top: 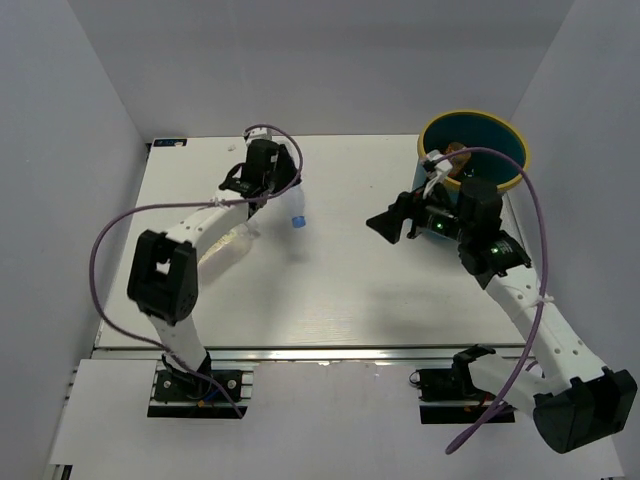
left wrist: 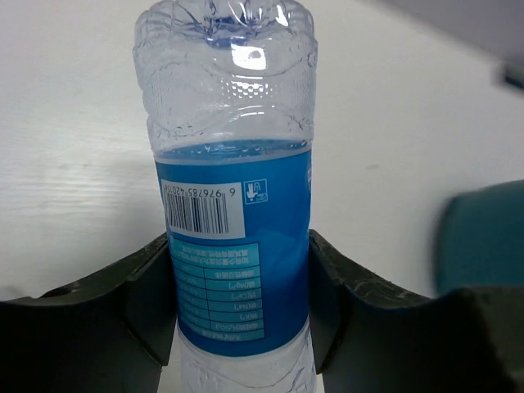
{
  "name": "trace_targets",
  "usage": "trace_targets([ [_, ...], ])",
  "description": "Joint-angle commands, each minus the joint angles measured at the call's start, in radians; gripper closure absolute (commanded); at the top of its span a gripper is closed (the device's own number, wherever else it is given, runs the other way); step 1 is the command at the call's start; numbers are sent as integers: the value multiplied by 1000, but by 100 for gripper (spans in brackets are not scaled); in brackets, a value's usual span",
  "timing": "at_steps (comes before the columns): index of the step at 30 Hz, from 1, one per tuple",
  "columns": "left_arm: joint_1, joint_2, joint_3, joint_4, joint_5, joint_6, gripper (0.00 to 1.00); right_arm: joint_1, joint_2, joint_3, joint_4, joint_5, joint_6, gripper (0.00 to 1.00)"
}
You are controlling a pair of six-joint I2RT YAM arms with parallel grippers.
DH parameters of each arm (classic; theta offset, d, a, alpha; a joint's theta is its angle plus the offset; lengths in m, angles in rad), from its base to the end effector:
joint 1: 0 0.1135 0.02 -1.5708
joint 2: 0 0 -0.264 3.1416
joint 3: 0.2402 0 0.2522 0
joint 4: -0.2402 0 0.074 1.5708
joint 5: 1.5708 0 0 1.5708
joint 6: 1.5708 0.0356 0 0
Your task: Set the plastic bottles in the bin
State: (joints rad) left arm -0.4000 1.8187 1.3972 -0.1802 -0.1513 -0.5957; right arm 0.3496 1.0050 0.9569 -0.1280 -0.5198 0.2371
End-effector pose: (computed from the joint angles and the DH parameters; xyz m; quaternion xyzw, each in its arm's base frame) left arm 0.3916 -0.1597 0.2621 -0.1212 0.8747 -0.1630 0.4400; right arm 0.2094 0.0952 0.3661 -0.2064 0.7304 0.3680 0.5371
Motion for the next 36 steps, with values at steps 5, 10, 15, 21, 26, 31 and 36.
trace_targets([
  [5, -235, -291, -162, 326, -194, -159, 61, 204, 96, -7, 201, 118, 96, 11],
  [10, -301, -326, -204, 392, -194, -207, 61, 284, 164, 2, 275, 275, 123, 10],
  [15, -319, -354, -251, 455, -171, -239, 61, 339, 237, 29, 238, 474, 128, 13],
  [21, -339, -372, -254, 486, -174, -228, 53, 345, 231, 5, 306, 446, 151, 63],
  [26, -339, -397, -198, 427, -117, -121, 2, 342, 169, 5, 285, 575, 136, 86],
  [31, -330, -424, -57, 123, -195, 23, 2, 241, 161, 132, 137, 620, 68, 88],
  [36, -257, -527, -72, -2, -332, 89, 2, 37, 175, 300, -39, 557, 56, 90],
])
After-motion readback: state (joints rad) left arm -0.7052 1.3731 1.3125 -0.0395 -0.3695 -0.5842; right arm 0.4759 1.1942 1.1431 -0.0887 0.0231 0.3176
